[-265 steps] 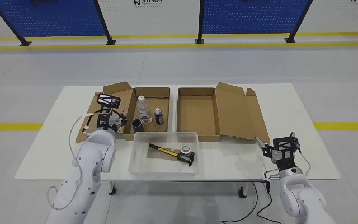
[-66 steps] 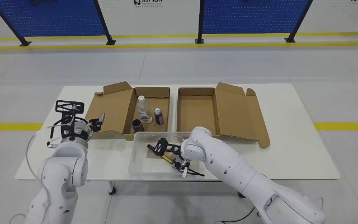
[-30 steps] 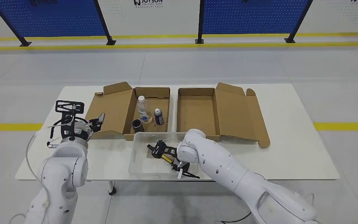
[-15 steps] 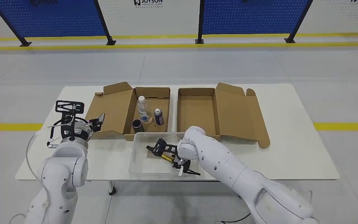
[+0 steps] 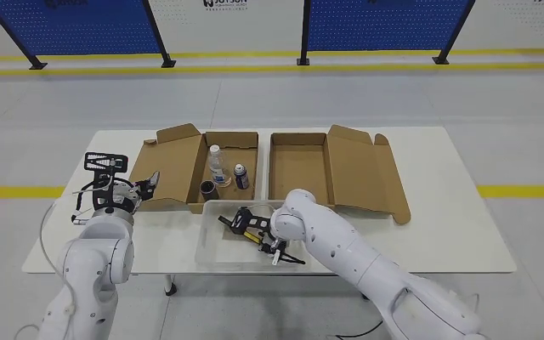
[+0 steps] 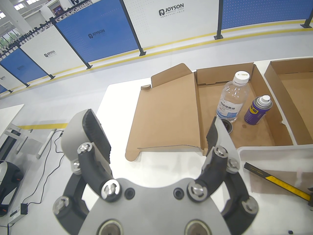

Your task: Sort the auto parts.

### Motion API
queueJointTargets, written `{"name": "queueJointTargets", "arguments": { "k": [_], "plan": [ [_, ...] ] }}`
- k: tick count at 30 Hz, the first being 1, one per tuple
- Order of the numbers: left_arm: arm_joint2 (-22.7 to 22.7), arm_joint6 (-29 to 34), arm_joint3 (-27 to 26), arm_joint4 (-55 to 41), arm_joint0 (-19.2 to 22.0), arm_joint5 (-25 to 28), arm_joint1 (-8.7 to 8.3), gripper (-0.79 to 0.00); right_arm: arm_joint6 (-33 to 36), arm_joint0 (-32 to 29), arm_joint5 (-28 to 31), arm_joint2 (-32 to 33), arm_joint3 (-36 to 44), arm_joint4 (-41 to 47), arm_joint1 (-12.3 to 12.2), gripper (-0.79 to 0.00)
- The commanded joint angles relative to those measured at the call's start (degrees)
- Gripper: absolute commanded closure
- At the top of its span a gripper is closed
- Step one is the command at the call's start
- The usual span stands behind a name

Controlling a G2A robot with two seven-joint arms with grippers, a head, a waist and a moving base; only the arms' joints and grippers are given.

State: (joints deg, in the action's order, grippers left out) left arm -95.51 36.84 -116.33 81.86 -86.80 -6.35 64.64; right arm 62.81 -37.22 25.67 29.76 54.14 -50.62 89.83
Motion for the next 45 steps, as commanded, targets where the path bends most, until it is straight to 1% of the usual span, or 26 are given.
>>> {"name": "queueJointTargets", "arguments": {
  "k": [1,11,18,21,23,25,31,37,42,45],
  "plan": [
    [0.0,0.0,0.0,0.0,0.0,0.0,0.0,-0.785,0.1,-0.5,0.1,0.8,1.5,-0.2,-0.5,0.0],
    [0.0,0.0,0.0,0.0,0.0,0.0,0.0,-0.785,2.0,-4.4,0.0,6.8,11.9,-0.2,-3.9,0.0],
    [0.0,0.0,0.0,0.0,0.0,0.0,0.0,-0.785,2.8,-8.1,0.5,13.1,18.0,3.3,-6.5,0.0],
    [0.0,0.0,0.0,0.0,0.0,0.0,0.0,-0.785,2.2,-9.9,0.7,15.6,20.5,4.8,-7.4,0.0],
    [0.0,0.0,0.0,0.0,0.0,0.0,0.0,-0.785,1.2,-11.2,1.6,17.3,22.1,6.7,-8.0,0.0],
    [0.0,0.0,0.0,0.0,0.0,0.0,0.0,-0.785,0.1,-12.3,2.6,18.4,23.3,6.7,-8.5,0.0],
    [0.0,0.0,0.0,0.0,0.0,0.0,0.0,-0.785,-2.4,-15.0,4.9,20.4,23.6,12.6,-9.3,0.0],
    [0.0,0.0,0.0,0.0,0.0,0.0,0.0,-0.785,-3.5,-15.6,6.3,21.9,22.5,20.7,-9.7,0.0],
    [0.0,0.0,0.0,0.0,0.0,0.0,0.0,-0.785,-3.2,-15.1,6.6,22.0,21.8,23.3,-10.0,0.0],
    [0.0,0.0,0.0,0.0,0.0,0.0,0.0,-0.785,-4.8,-15.1,7.1,22.1,22.0,23.1,-10.1,0.0]
  ]
}}
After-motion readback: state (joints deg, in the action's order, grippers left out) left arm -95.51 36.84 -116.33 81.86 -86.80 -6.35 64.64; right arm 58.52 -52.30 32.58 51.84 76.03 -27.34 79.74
